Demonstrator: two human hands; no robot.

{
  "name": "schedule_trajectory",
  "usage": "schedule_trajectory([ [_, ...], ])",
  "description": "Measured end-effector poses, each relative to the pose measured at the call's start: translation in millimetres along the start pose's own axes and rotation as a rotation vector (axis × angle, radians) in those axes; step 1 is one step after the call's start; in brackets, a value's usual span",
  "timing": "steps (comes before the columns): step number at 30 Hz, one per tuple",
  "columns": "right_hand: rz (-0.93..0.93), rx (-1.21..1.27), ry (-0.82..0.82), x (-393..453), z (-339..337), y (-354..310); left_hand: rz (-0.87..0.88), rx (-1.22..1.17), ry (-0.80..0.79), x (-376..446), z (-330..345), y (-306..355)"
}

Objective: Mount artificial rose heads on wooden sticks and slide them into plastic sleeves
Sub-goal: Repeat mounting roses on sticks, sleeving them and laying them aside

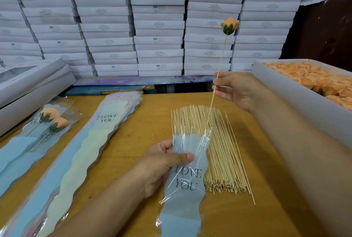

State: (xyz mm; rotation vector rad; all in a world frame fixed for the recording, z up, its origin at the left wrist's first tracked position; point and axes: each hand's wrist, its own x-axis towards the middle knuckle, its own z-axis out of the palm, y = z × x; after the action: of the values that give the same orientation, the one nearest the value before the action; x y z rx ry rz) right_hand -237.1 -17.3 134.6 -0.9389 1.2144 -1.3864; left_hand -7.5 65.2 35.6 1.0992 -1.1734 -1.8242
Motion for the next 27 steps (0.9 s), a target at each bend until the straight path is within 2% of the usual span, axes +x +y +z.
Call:
schedule_trajectory([
  [15,0.044,-0.047,-0.077,-8,5,19,0.030,-0.025,0.036,2,-2,0],
  [22,0.113,-0.099,-0.168,-26,16,36,0.048,-0.058,0.064,3,-1,1],
  [27,0.122,-0.308,-0.268,-33,20,45,0.059,-0.079,0.073,3,-2,0],
])
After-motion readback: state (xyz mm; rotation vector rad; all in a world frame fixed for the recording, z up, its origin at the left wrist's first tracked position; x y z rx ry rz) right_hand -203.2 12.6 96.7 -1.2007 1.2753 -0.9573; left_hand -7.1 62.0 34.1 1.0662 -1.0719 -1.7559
